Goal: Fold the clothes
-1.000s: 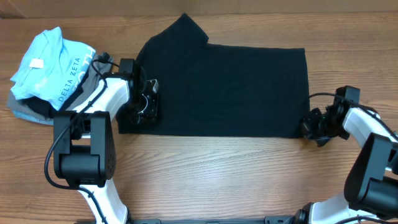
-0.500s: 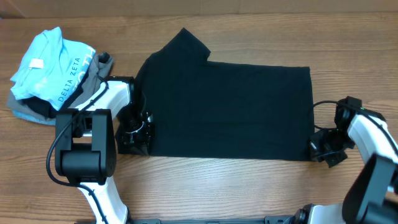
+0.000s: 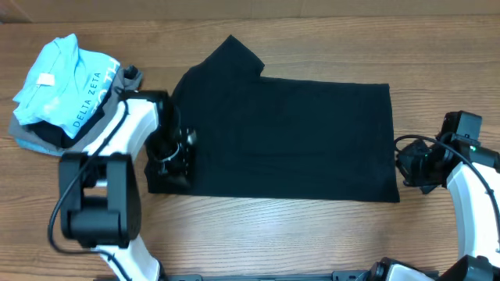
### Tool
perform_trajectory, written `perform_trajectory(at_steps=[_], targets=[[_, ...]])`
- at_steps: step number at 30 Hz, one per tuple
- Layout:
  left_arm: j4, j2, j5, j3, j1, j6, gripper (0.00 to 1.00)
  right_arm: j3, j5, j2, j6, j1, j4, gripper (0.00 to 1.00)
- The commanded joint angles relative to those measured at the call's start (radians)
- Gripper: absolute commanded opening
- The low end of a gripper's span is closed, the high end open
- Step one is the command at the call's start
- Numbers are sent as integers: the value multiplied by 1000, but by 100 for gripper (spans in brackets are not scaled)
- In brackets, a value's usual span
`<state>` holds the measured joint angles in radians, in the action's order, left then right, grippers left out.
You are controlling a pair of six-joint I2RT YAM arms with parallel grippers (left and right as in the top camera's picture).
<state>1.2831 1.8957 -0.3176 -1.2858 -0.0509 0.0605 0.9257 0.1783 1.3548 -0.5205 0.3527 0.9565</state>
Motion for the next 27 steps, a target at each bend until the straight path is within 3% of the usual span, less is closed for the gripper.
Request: perform_trajectory(at_steps=[1, 5, 14, 20, 27], targets=[[-97, -66, -44, -34, -4, 29, 4, 23, 105, 11, 31, 1, -7, 13], [-248, -65, -36, 9, -14, 10, 4, 6, 119, 71, 31, 1, -18, 7], [-349, -65, 111, 192, -45, -177, 4, -34, 167, 240, 51, 1, -87, 4], [-450, -65, 196, 344, -35, -370, 4, -41, 150, 311, 45, 1, -123, 4], [-455, -65, 195, 433, -13, -521, 4, -147, 58, 371, -102, 3, -156, 4]])
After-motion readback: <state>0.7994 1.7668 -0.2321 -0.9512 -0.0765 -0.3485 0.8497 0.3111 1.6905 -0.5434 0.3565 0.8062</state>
